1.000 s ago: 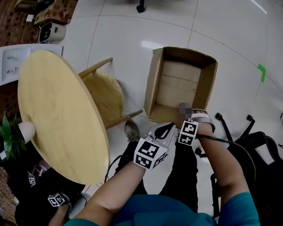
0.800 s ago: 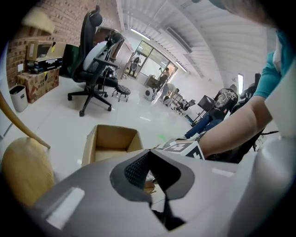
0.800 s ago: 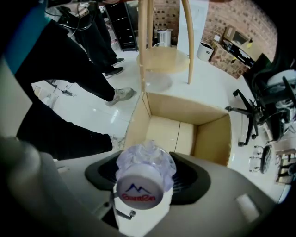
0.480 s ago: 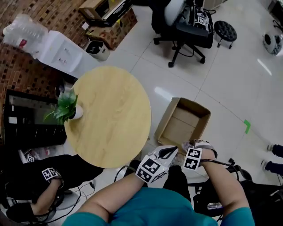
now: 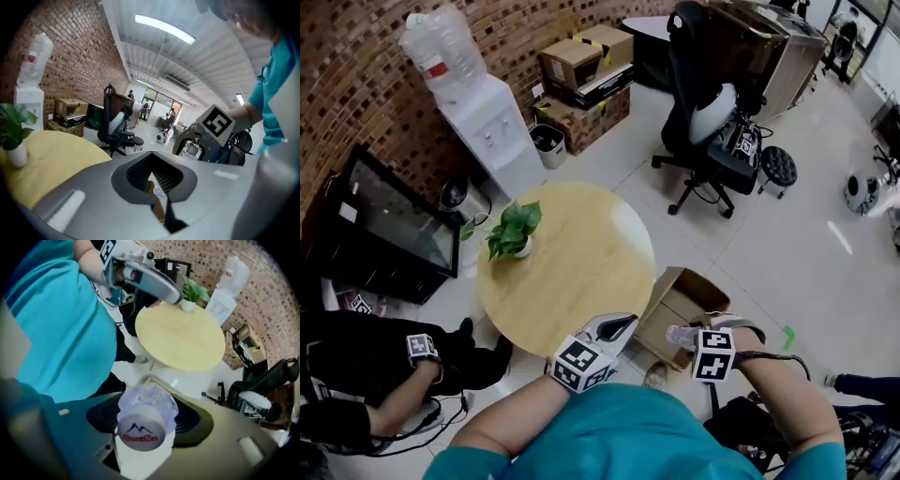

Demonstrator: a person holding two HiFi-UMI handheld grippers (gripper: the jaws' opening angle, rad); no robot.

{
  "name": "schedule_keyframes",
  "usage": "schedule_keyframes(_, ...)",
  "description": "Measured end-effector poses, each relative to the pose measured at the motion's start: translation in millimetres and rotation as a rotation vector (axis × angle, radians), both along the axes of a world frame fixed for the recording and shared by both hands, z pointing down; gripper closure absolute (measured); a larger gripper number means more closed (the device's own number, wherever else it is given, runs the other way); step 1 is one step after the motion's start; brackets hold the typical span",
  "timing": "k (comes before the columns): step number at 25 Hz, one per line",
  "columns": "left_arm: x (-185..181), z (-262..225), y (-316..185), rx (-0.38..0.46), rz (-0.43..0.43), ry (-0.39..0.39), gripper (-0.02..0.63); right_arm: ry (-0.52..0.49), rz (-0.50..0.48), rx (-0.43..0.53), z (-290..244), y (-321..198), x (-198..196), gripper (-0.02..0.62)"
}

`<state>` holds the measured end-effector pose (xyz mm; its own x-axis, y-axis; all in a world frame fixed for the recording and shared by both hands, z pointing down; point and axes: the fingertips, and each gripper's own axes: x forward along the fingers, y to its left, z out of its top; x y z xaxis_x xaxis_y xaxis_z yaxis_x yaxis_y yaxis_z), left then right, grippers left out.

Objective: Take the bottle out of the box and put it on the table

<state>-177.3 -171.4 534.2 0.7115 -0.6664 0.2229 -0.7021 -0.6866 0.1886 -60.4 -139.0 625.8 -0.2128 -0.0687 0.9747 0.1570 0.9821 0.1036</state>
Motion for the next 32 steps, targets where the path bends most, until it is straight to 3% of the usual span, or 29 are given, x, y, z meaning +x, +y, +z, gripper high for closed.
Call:
schedule_keyframes(5,-78.7,-49.9,19.1,0.051,-0.139,0.009,0.606,-0.031,-0.113,0.036,-105.7,1.7,-74.8,0.293)
schedule_keyframes(9,-137.7,-66.8,40.1,0.064,-0.219,-0.002,0.606,-0.014,-0.177,0.048,-137.8,4.4,-141.2,0.291)
schedule_keyframes(15,-206.5,-73.2,59.1,0.056,-0.319,-0.013,0.606,0.057,-0.238,0.03,-110.7,-8.2,-225.8,0.291)
schedule_keyframes(25,-276.3,-50.2,66.2,0.03,-0.391,-0.005,0.606,0.147,-0.287,0.054,-42.4,-39.5,-313.0,0.288)
schedule_keyframes(32,-289.8,-33.5,56.4,0.019,-0.408,0.005,0.606,0.108,-0.303,0.022,-26.0,-43.9,-337.2,0.285)
